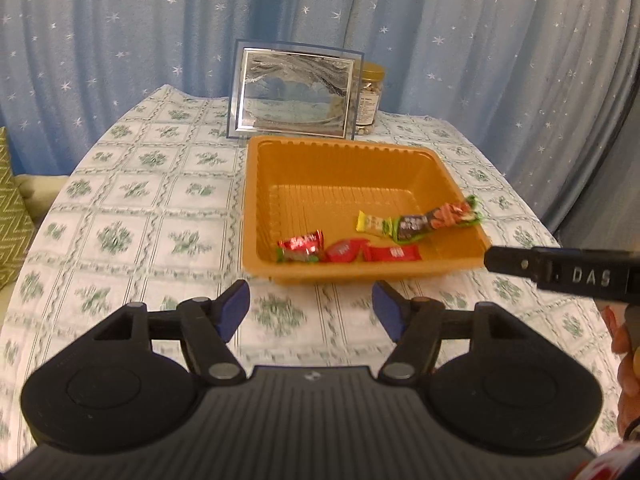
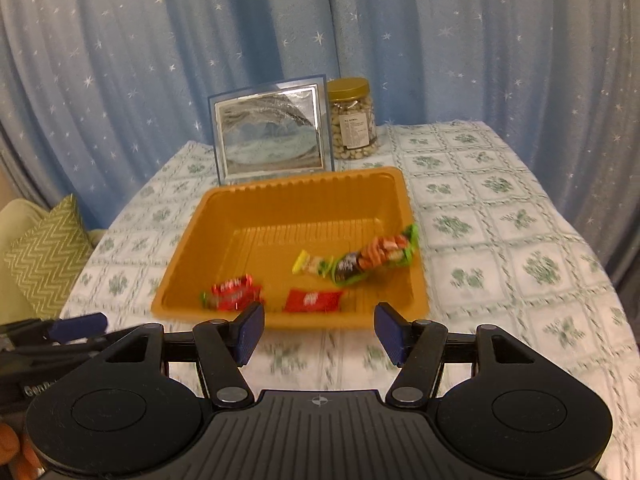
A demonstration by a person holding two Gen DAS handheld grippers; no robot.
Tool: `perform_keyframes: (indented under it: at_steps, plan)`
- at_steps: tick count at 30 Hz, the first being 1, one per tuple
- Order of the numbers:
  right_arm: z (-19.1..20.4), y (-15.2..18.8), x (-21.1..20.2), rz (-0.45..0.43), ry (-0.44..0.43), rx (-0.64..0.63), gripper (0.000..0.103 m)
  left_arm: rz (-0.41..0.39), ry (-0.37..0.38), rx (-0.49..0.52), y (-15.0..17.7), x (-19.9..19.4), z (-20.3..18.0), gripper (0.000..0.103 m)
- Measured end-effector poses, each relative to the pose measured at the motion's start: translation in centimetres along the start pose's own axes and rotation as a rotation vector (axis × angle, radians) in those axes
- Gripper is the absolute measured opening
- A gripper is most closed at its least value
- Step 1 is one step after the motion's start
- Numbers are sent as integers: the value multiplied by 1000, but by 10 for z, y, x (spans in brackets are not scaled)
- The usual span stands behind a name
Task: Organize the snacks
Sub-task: 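Withdraw both open grippers from the tray toward the remaining snacks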
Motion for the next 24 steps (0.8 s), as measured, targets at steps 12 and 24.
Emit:
perform_keyframes:
  at_steps: [12, 24]
  plan:
    - [21, 59, -76, -13, 29, -13, 61, 4, -18, -22, 52, -79, -5, 79]
    - [35, 104, -129, -38, 46, 15, 61, -1, -38, -47, 87, -124, -2, 85]
Point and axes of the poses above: each gripper's, at about its wrist camera, not at the fingertips, and x roughly the way its jaws point, z to its left, y to its underside, the point moved 10 cm from there along x, roughly the way its jaws point, and after that the axes turned 9 degrees about -y, right-handed, at the moved point
